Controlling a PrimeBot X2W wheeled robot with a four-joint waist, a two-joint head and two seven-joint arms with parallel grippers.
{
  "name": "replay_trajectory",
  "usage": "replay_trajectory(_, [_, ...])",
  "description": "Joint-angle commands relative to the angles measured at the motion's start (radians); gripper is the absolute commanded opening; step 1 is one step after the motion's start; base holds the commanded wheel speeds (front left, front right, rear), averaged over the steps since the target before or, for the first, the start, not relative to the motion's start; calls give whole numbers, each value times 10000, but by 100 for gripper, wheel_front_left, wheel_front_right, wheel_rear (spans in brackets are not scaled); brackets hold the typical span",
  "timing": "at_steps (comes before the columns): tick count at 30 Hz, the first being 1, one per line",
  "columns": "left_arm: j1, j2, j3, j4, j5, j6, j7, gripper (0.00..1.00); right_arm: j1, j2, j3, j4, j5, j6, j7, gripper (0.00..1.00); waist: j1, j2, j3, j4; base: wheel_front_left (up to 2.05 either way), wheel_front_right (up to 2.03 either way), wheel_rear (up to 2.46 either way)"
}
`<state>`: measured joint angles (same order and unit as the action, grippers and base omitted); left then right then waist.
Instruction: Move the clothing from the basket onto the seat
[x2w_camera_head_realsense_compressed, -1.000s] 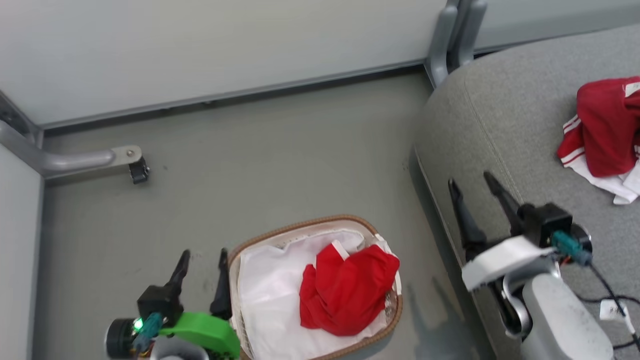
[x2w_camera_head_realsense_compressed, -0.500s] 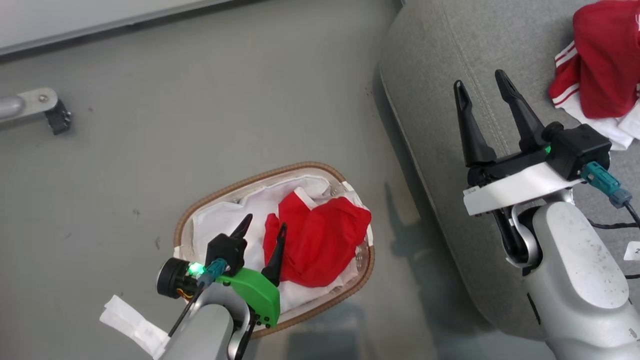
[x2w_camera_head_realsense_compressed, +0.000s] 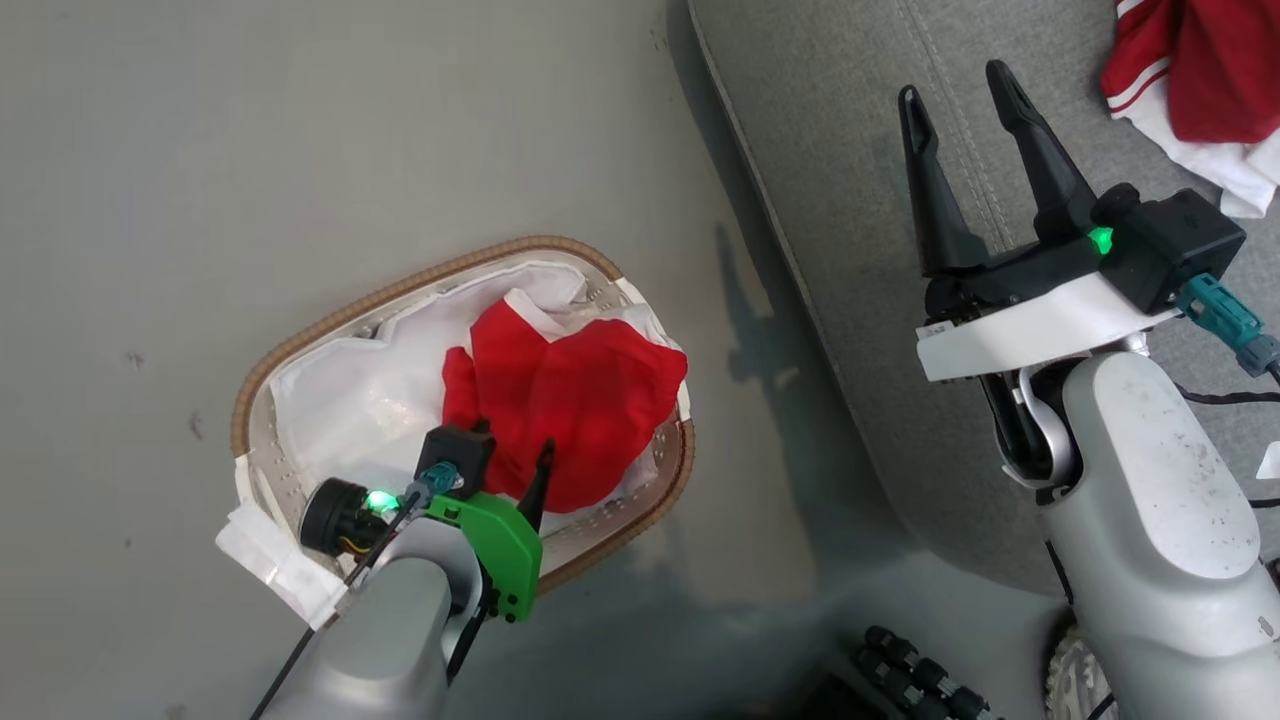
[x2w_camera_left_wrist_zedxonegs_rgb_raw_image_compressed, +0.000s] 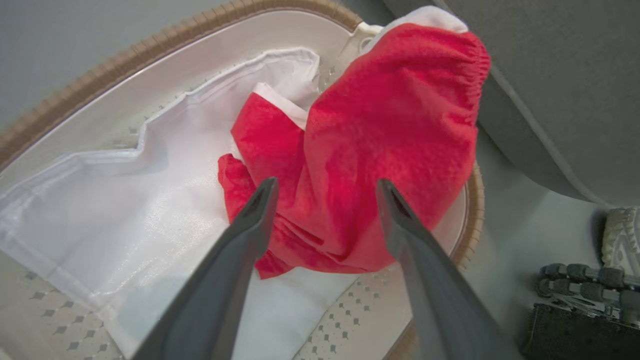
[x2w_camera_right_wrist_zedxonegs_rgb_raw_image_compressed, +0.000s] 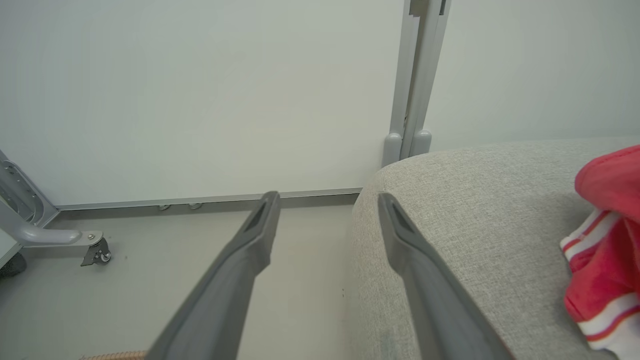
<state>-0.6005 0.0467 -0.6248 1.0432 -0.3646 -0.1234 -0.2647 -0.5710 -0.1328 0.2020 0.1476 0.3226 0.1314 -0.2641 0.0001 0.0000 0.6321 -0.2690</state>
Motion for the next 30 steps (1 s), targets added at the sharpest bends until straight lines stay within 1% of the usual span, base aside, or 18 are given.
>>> replay_trajectory(1, [-331,68,-112,114,-56,-35,7,100,-153,33,0,-66,36,-14,-3,100,-1,0,713,-439,0,0,0])
replay_trajectory(7, [-1129,76,-624,1001,-337,-63,76,100,-431,113,56,-280,75,-14,-3,100,-1,0,1454,-650,0,0,0])
replay_trajectory(12, [-1771,71,-921,1695,-306,-63,127,100,-594,194,90,-472,123,-14,-3,100,-1,0,1978,-803,0,0,0])
replay_trajectory(21, [-2822,101,-1327,2225,-195,-74,664,100,-828,241,-29,-833,149,-14,-3,100,-1,0,2894,-896,0,0,0])
replay_trajectory(29, [-3146,115,-1620,2398,-159,-82,1039,100,-821,308,-84,-1015,150,-14,-3,100,-1,0,3171,-945,0,0,0])
replay_trajectory(30, [-3162,111,-1685,2408,-128,-83,1109,95,-802,309,-91,-1023,150,-14,-3,100,-1,0,3181,-939,0,0,0])
